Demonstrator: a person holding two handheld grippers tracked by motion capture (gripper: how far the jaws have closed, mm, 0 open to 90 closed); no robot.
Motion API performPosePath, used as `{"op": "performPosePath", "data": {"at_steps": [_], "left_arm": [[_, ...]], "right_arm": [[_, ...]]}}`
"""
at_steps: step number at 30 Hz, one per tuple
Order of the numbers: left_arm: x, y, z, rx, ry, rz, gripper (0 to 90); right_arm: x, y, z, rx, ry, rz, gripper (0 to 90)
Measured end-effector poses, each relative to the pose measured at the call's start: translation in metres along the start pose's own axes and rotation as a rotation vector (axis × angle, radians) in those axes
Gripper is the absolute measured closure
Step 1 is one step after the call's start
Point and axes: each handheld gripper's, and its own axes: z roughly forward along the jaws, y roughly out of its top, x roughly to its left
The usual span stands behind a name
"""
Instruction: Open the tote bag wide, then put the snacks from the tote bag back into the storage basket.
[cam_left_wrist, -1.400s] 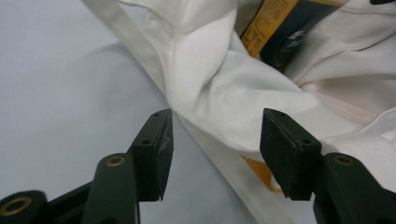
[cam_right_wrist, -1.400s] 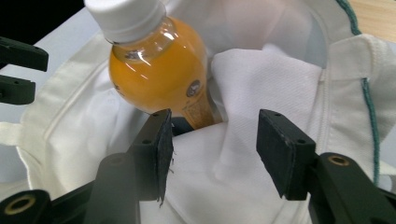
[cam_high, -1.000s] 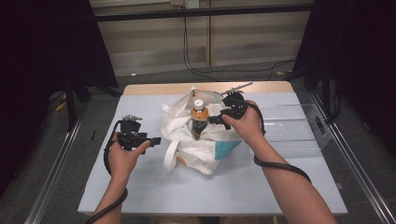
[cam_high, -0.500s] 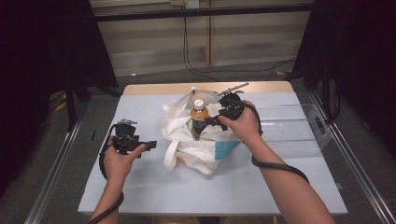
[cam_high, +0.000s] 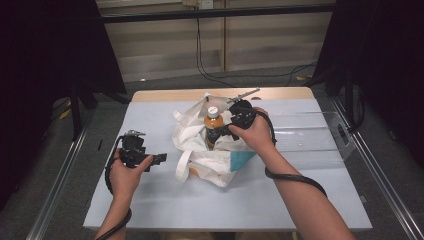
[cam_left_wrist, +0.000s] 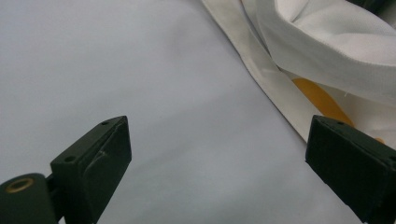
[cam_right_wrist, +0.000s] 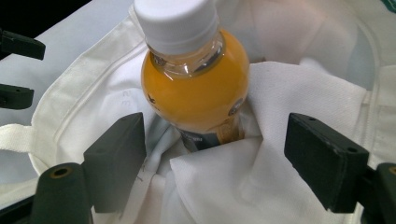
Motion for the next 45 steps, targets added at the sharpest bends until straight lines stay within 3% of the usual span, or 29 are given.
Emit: {"op": "performPosePath", "data": {"at_steps": [6, 14, 15, 18, 25, 31, 39, 45], "left_arm": [[0.001, -0.002, 0.001, 0.016, -0.006, 0.020, 6.6], [0.003, -0.004, 0.002, 0.017, -0.014, 0.020, 6.5], [0.003, -0.005, 0.003, 0.008, -0.018, 0.005, 6.5], [0.004, -0.006, 0.002, 0.019, -0.020, 0.021, 6.5], [0.003, -0.005, 0.001, 0.004, -0.022, 0.017, 6.5], [0.003, -0.007, 0.001, 0.007, -0.029, 0.011, 6.5], [0.003, -0.007, 0.000, 0.004, -0.017, 0.009, 6.6], [0.002, -0.008, 0.002, 0.001, -0.024, -0.006, 6.7]], "right_arm": [[0.005, 0.005, 0.007, 0.003, 0.004, -0.006, 18.3], [0.008, 0.012, 0.017, 0.009, -0.002, -0.024, 17.0], [0.009, 0.013, 0.018, 0.014, -0.007, -0.019, 17.0], [0.010, 0.014, 0.021, 0.007, -0.011, -0.016, 15.9], [0.013, 0.017, 0.030, 0.015, -0.030, -0.016, 14.9], [0.013, 0.016, 0.036, 0.019, -0.043, -0.008, 17.3], [0.014, 0.017, 0.036, 0.010, -0.036, -0.019, 29.2], [0.016, 0.017, 0.035, 0.007, -0.041, -0.035, 29.8]]}}
